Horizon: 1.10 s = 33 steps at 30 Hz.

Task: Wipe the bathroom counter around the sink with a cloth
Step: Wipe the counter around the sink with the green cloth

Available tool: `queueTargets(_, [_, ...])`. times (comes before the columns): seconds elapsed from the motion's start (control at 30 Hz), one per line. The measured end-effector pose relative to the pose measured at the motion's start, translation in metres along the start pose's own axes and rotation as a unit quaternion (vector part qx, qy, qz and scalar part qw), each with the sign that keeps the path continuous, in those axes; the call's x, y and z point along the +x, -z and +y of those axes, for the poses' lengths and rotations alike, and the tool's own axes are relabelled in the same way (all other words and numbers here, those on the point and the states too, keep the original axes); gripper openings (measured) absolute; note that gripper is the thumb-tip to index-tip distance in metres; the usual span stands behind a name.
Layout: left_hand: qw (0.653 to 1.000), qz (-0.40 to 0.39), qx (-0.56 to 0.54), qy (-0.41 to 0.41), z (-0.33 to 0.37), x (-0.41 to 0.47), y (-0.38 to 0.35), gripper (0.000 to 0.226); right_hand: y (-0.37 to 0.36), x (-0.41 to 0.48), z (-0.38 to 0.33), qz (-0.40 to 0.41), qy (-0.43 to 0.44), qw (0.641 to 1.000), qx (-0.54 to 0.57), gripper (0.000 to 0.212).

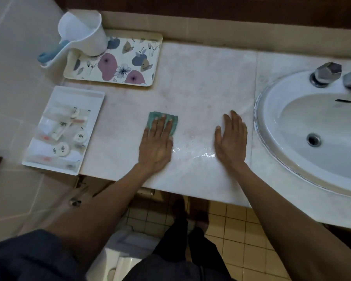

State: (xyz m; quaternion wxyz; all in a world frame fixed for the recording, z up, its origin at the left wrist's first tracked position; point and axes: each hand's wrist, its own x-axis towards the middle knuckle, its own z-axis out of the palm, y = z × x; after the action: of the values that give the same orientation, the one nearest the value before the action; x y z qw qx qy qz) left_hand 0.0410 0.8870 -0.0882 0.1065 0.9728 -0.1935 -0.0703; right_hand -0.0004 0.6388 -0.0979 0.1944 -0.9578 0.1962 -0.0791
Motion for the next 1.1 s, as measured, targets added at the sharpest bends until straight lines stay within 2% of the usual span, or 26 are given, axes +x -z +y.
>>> queueTargets(0.1, [1.000,-0.006,-0.012,-0.008,0.044,-0.052,-0.015,0.061,-0.001,-0.001,-0.001,0.005,-0.004,1.000,-0.008,0.049])
queueTargets(0.2, [0.998,-0.019,-0.008,-0.052,0.076,-0.072,-0.029,0.060,-0.002,-0.001,0.000,0.002,-0.001,1.000,-0.009,0.050])
queueTargets(0.33, [0.989,-0.033,0.016,-0.146,0.051,-0.044,-0.019,0.059,-0.003,0.000,0.001,0.008,-0.001,1.000,-0.012,0.049])
queueTargets(0.4, [0.989,-0.033,0.014,-0.146,0.025,-0.023,-0.009,0.058,-0.003,0.000,0.001,0.014,0.001,1.000,-0.011,0.049])
queueTargets(0.5, [0.999,-0.013,0.003,-0.052,-0.021,-0.004,0.001,0.058,-0.004,-0.001,0.002,0.013,0.004,1.000,-0.017,0.049])
queueTargets(0.63, [0.998,0.023,-0.009,0.066,-0.064,-0.024,0.010,0.057,-0.004,-0.002,0.001,0.016,0.004,1.000,-0.020,0.049])
queueTargets(0.8, [0.975,0.061,-0.017,0.214,-0.011,-0.076,-0.008,0.061,-0.005,-0.001,-0.007,0.012,-0.006,0.999,-0.047,0.049])
queueTargets(0.97, [0.994,0.023,-0.039,0.104,0.065,-0.095,-0.025,0.062,-0.009,-0.003,-0.008,-0.003,-0.011,0.999,-0.044,0.051])
queueTargets(1.1, [0.999,-0.002,-0.023,-0.046,0.019,-0.067,-0.011,0.058,-0.008,-0.004,-0.011,-0.011,-0.019,0.999,-0.031,0.053])
